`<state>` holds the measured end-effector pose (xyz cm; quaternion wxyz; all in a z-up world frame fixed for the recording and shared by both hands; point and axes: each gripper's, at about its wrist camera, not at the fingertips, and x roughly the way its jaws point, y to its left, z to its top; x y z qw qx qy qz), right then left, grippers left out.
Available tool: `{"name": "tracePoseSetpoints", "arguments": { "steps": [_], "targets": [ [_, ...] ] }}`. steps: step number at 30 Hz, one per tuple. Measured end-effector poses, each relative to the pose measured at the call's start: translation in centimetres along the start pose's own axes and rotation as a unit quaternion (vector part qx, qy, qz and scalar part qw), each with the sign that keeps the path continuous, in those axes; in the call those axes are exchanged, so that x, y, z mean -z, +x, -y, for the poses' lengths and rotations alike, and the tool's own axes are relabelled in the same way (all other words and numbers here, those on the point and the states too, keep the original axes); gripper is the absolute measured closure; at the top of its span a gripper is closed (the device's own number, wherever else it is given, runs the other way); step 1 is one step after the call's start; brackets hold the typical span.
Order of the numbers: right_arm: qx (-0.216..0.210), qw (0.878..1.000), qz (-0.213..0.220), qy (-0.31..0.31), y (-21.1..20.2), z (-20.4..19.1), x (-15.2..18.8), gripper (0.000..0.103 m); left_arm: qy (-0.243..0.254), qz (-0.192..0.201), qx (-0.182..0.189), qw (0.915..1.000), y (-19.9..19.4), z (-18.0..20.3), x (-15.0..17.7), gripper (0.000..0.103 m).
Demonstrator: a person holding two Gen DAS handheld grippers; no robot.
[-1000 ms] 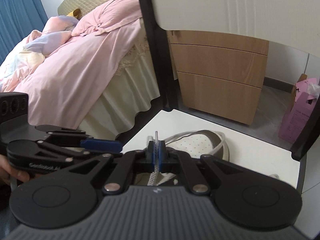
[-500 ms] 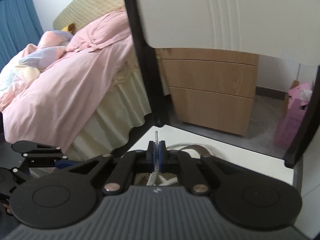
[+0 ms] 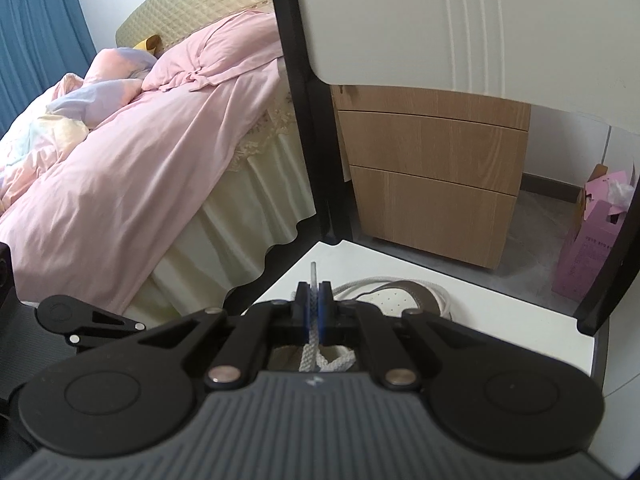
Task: Lace up shoes with both hands
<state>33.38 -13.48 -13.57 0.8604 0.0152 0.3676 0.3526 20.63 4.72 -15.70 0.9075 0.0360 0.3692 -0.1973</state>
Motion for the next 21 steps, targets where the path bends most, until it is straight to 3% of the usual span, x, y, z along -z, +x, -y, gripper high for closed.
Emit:
{"name": "tracePoseSetpoints", "arguments": {
  "steps": [10, 14, 16, 19, 21],
  "targets": [
    [-0.027, 0.999, 0.001, -0.019, -1.1, -1.7, 0.1, 0.099, 0.007, -0.009, 0.003, 0.9999, -2.2, 2.2, 1.6, 0.091],
    [-0.036, 0.999, -0.005, -0.036, -1.4, -2.5, 0.3, 0.099, -0.009, 0.054, 0.025, 0.9982, -4.9, 1.3, 1.5, 0.084],
    [-0.039, 0.998, -0.008, -0.039, -1.5, -2.6, 0.3, 0.099, -0.044, 0.087, 0.045, 0.9942, -6.4, 0.0, 1.3, 0.084],
    [-0.043, 0.998, -0.018, -0.043, -1.4, -2.6, 0.4, 0.098, -0.072, 0.098, 0.041, 0.9917, -6.7, -1.9, 0.8, 0.085],
    [-0.045, 0.998, -0.025, -0.045, -1.3, -2.6, 0.5, 0.098, -0.061, 0.086, 0.018, 0.9942, -5.8, -2.5, 0.4, 0.085]
  ]
}}
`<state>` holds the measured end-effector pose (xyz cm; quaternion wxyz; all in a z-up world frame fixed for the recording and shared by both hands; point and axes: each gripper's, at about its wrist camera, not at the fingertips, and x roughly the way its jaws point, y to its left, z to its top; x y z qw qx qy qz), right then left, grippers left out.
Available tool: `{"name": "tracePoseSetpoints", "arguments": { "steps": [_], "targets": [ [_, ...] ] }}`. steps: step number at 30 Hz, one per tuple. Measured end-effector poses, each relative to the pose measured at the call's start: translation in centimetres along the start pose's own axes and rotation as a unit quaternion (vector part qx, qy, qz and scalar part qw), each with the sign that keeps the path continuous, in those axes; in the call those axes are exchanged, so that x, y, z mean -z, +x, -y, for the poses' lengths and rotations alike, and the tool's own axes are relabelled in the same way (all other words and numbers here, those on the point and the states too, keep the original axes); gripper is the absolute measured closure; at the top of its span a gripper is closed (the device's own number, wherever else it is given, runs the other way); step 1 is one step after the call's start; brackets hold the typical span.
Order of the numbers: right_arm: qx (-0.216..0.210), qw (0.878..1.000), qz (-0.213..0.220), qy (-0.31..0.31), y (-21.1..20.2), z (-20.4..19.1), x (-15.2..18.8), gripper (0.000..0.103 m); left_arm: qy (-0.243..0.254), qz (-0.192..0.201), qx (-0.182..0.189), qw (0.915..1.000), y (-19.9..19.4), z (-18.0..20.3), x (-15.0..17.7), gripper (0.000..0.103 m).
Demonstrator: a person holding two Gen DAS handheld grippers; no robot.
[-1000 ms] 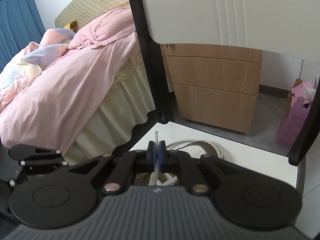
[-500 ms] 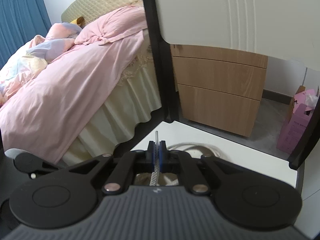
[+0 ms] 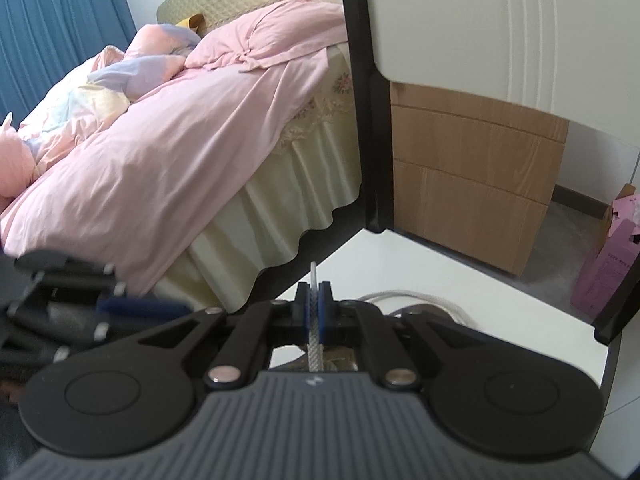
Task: Lace up shoes with both hands
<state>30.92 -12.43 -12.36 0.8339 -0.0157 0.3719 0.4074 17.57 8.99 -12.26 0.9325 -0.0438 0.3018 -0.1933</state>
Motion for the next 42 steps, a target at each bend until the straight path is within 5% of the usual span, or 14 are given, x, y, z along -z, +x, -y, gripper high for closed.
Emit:
{"name": "tracePoseSetpoints", "arguments": {
  "steps": [10, 25, 34, 42],
  "targets": [
    [-0.032, 0.999, -0.039, -0.005, 1.2, -0.3, 0.1, 0.099, 0.037, -0.037, 0.009, 0.9986, 5.2, 0.6, -0.4, 0.085],
    [-0.011, 0.996, -0.092, 0.019, 2.0, 2.1, 0.3, 0.099, 0.062, -0.045, 0.013, 0.997, 5.9, 1.3, 0.6, 0.084],
    [-0.014, 0.994, -0.105, 0.001, 1.8, 2.1, 0.4, 0.098, 0.119, -0.026, 0.026, 0.9922, 6.0, 2.7, 0.5, 0.083],
    [-0.019, 0.994, -0.109, -0.01, 1.8, 2.0, 0.4, 0.098, 0.102, -0.026, 0.008, 0.9944, 6.4, 2.4, 0.3, 0.079]
  ]
}}
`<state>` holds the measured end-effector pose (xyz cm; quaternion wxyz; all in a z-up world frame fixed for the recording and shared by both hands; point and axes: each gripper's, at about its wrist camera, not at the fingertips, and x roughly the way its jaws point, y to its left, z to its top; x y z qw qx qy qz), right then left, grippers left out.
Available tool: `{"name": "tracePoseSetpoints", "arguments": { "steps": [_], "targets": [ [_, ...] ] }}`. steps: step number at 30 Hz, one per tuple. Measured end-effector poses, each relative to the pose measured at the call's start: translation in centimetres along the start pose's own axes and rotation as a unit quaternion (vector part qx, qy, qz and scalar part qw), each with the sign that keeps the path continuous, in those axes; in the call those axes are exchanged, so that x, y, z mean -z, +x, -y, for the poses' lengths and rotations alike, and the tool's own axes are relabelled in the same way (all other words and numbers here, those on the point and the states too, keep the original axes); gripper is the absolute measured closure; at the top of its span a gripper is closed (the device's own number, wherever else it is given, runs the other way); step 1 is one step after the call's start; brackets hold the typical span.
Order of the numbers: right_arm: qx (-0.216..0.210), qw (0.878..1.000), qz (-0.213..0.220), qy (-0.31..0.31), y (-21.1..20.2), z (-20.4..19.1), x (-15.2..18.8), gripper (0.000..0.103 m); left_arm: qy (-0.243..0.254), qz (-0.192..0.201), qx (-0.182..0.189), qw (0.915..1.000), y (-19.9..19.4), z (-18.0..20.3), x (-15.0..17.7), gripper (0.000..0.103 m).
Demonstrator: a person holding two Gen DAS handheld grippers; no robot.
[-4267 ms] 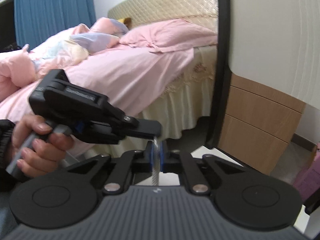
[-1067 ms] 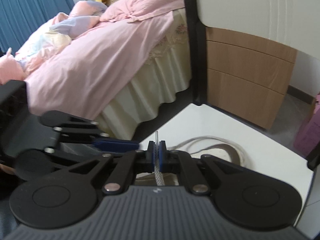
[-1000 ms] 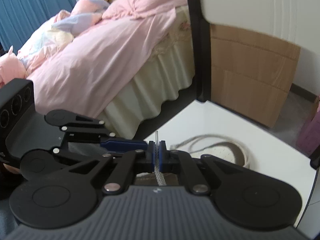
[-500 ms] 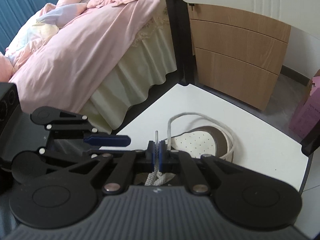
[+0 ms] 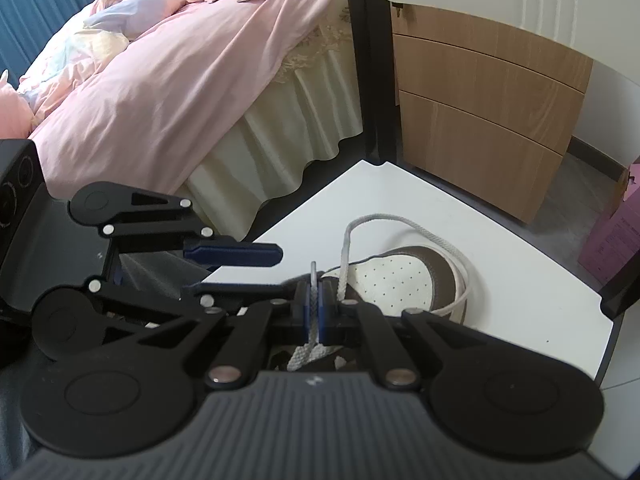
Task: Lace up shoes with both hands
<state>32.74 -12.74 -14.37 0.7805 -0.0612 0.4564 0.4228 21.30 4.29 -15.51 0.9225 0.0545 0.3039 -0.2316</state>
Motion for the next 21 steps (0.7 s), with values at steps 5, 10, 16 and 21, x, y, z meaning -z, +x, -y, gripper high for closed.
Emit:
{"name": "tracePoseSetpoints", "arguments": {
  "steps": [5, 10, 16, 21],
  "targets": [
    [0.005, 0.999, -0.008, -0.038, 0.0, -0.8, -0.1, 0.098, -0.067, -0.015, 0.012, 0.9976, 0.0, -1.5, -0.1, 0.079],
    [0.029, 0.99, -0.034, -0.136, 0.3, -2.2, -0.3, 0.099, -0.157, -0.034, 0.043, 0.9861, 0.4, -3.6, 0.2, 0.079],
    [0.029, 0.973, -0.058, -0.22, 0.8, -3.0, -0.6, 0.099, -0.234, -0.043, 0.072, 0.9687, 1.0, -5.3, 0.7, 0.079],
    [0.027, 0.961, -0.078, -0.265, 1.0, -3.4, -2.0, 0.099, -0.267, -0.045, 0.085, 0.9589, 1.3, -5.9, 1.0, 0.079]
  ]
}}
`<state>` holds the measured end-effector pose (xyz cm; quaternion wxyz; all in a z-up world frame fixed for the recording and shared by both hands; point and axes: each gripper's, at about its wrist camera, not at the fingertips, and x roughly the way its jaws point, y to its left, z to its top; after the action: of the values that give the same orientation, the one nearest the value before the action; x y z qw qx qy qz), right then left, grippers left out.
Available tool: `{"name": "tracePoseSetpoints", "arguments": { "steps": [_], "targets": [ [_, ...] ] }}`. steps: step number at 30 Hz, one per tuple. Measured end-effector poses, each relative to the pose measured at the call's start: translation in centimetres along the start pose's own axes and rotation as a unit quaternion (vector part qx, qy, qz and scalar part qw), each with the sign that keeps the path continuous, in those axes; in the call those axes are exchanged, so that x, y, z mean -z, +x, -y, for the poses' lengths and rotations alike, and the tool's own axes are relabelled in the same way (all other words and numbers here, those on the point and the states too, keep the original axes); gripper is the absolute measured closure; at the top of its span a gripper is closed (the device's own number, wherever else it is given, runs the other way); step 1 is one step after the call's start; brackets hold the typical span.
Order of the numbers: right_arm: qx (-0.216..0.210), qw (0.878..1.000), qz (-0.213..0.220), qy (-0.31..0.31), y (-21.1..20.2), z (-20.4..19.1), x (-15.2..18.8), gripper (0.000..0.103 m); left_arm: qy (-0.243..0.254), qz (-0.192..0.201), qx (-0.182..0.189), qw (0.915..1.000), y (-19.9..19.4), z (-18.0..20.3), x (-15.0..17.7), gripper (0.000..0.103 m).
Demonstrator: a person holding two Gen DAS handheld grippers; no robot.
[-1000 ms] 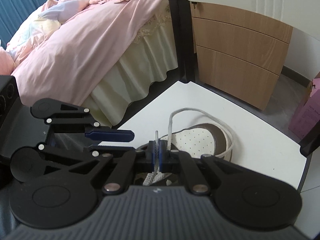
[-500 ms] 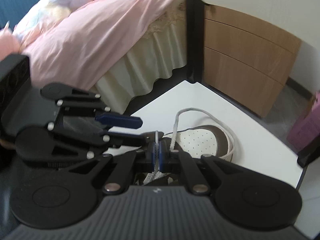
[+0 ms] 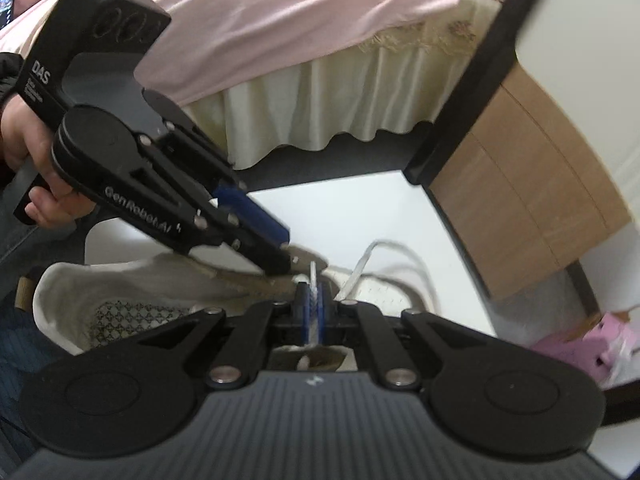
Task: Lace up shoes with both hands
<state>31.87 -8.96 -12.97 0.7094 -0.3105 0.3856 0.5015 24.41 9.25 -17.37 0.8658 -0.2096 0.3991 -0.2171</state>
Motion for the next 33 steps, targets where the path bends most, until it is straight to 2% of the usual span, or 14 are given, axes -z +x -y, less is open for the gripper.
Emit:
{"name": "tracePoseSetpoints", "arguments": {
  "steps": [6, 12, 22, 29, 33],
  "targets": [
    [-0.022, 0.998, -0.036, -0.05, 1.2, -0.6, -1.9, 0.099, -0.052, -0.01, 0.02, 0.9984, 0.2, -1.2, -0.1, 0.079],
    [-0.027, 0.995, -0.062, -0.067, 1.5, -0.8, -2.6, 0.099, -0.073, -0.02, 0.027, 0.9968, 0.4, -1.7, -0.2, 0.079],
    [-0.039, 0.99, -0.114, -0.077, 2.4, -1.1, -3.3, 0.099, -0.076, -0.025, 0.027, 0.9964, 0.5, -1.8, -0.1, 0.079],
    [-0.038, 0.988, -0.14, -0.053, 2.9, -0.7, -4.0, 0.099, -0.072, -0.027, 0.025, 0.9968, 0.6, -1.7, -0.1, 0.079],
    [-0.034, 0.987, -0.149, -0.041, 3.1, -0.9, -4.2, 0.099, -0.044, -0.023, 0.013, 0.9987, 0.4, -1.0, 0.0, 0.079]
  ]
}}
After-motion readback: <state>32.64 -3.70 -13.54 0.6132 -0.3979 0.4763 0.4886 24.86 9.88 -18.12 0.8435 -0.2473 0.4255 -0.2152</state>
